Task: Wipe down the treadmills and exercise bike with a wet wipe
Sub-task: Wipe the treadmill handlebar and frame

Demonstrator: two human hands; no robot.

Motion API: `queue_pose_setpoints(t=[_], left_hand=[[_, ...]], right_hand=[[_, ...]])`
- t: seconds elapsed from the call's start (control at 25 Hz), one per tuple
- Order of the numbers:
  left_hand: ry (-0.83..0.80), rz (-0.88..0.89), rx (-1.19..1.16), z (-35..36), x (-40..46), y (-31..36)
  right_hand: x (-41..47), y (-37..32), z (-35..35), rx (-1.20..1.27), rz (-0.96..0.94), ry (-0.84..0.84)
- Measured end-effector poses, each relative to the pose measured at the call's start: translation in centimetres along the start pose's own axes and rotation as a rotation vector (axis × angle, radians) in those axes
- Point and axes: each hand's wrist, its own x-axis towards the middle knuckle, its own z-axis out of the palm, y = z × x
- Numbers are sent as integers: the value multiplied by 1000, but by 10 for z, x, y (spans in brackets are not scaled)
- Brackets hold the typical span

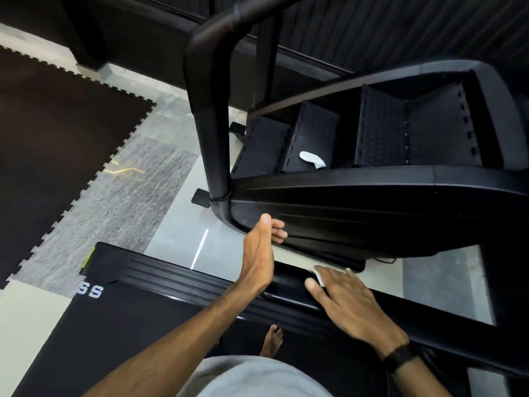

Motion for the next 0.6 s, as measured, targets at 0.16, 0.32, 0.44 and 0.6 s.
queue_pose_setpoints(t=[0.16, 0.32, 0.44, 0.6], left_hand=[[-12, -58, -63, -2, 5, 1], [-15, -135, -73, -16, 30, 10], [-8, -136, -51, -34, 39, 9], [-42, -173, 1, -40, 35, 4]], right_hand=[[52, -32, -17, 211, 87, -151], [30, -72, 3, 47, -248, 2], [-16, -53, 25, -87, -372, 242], [-3, -31, 16, -100, -106, 85]])
